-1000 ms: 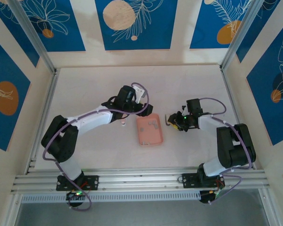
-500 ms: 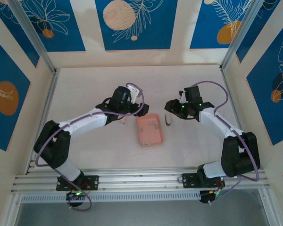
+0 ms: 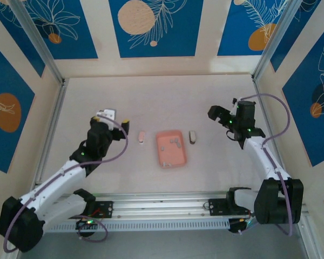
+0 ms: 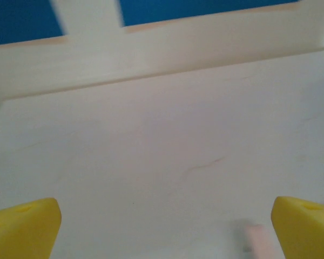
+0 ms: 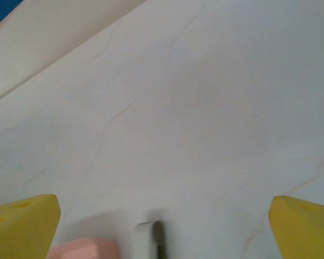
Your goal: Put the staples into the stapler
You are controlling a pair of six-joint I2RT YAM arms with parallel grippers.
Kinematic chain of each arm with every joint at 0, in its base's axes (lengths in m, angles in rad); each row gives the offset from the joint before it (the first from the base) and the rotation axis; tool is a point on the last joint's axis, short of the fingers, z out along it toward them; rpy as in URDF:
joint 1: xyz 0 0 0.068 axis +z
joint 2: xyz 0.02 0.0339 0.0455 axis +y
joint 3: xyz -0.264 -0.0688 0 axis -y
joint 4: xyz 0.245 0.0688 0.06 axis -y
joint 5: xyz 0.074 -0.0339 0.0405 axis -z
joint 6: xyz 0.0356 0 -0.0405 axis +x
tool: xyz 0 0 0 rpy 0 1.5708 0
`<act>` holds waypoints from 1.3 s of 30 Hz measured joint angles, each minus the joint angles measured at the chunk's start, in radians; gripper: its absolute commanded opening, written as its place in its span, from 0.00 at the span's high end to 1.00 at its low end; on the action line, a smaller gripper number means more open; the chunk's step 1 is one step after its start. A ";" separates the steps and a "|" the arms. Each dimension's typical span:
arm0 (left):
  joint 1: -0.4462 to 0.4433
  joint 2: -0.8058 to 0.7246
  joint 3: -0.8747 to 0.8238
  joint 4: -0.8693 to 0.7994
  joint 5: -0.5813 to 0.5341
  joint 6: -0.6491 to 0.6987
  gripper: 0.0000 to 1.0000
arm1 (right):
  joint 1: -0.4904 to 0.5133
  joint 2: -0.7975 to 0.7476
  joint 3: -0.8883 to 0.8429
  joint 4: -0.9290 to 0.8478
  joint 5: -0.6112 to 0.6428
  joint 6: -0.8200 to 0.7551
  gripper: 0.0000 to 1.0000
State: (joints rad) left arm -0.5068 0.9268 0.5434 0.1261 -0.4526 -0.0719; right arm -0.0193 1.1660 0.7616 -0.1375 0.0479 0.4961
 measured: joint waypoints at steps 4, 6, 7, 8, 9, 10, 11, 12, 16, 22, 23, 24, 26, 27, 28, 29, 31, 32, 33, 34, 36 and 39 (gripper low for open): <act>0.065 0.012 -0.161 0.152 -0.088 0.081 0.00 | -0.039 -0.006 -0.092 0.110 0.027 -0.060 0.01; 0.098 0.066 -0.217 0.257 -0.103 0.113 0.00 | -0.051 -0.002 -0.128 0.167 0.035 -0.090 0.01; 0.121 0.110 -0.240 0.322 -0.102 0.129 0.00 | -0.057 0.003 -0.145 0.199 0.040 -0.106 0.01; 0.145 0.167 -0.259 0.393 -0.097 0.137 0.00 | -0.063 0.014 -0.162 0.238 0.047 -0.123 0.01; 0.168 0.232 -0.275 0.470 -0.085 0.143 0.00 | -0.065 0.025 -0.174 0.269 0.051 -0.135 0.01; 0.189 0.312 -0.288 0.556 -0.067 0.160 0.00 | -0.068 0.040 -0.189 0.311 0.054 -0.153 0.01; 0.199 0.399 -0.295 0.639 -0.054 0.184 0.00 | -0.068 0.059 -0.205 0.354 0.054 -0.172 0.01; 0.206 0.462 -0.299 0.702 -0.040 0.201 0.00 | -0.068 0.075 -0.217 0.388 0.054 -0.186 0.01; 0.267 0.640 -0.332 0.939 0.047 0.207 0.00 | -0.076 0.178 -0.264 0.550 0.036 -0.227 0.01; 0.457 0.645 -0.293 0.969 0.222 0.111 0.00 | -0.053 0.299 -0.318 0.729 -0.004 -0.290 0.01; 0.469 0.645 -0.257 0.938 0.252 0.104 0.00 | -0.036 0.321 -0.318 0.762 -0.006 -0.307 0.01; 0.472 0.645 -0.228 0.912 0.276 0.100 0.00 | -0.020 0.337 -0.318 0.782 -0.006 -0.322 0.01; 0.472 0.645 -0.197 0.905 0.322 0.095 0.00 | 0.000 0.353 -0.323 0.815 -0.018 -0.341 0.01; 0.472 0.644 -0.194 0.902 0.336 0.095 0.00 | 0.004 0.355 -0.326 0.829 -0.021 -0.348 0.01; 0.472 0.644 -0.195 0.897 0.349 0.092 0.00 | 0.004 0.355 -0.327 0.837 -0.021 -0.354 0.01; 0.472 0.644 -0.195 0.887 0.360 0.091 0.00 | 0.004 0.355 -0.328 0.848 -0.021 -0.359 0.01; 0.472 0.644 -0.195 0.875 0.377 0.088 0.00 | 0.004 0.355 -0.328 0.865 -0.021 -0.365 0.01; 0.472 0.644 -0.195 0.872 0.386 0.088 0.00 | 0.004 0.355 -0.328 0.873 -0.021 -0.367 0.01; 0.472 0.644 -0.195 0.868 0.396 0.089 0.00 | 0.004 0.355 -0.328 0.878 -0.021 -0.369 0.01; 0.472 0.644 -0.195 0.862 0.404 0.089 0.00 | 0.004 0.355 -0.328 0.882 -0.021 -0.369 0.01; 0.472 0.644 -0.195 0.848 0.421 0.089 0.00 | 0.004 0.355 -0.328 0.886 -0.021 -0.372 0.01; 0.472 0.644 -0.195 0.834 0.435 0.089 0.00 | 0.004 0.355 -0.328 0.886 -0.021 -0.373 0.01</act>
State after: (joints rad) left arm -0.0345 1.5707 0.3489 0.9596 -0.0174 0.0170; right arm -0.0151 1.5208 0.4335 0.7486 0.0265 0.1234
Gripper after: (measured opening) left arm 0.998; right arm 0.991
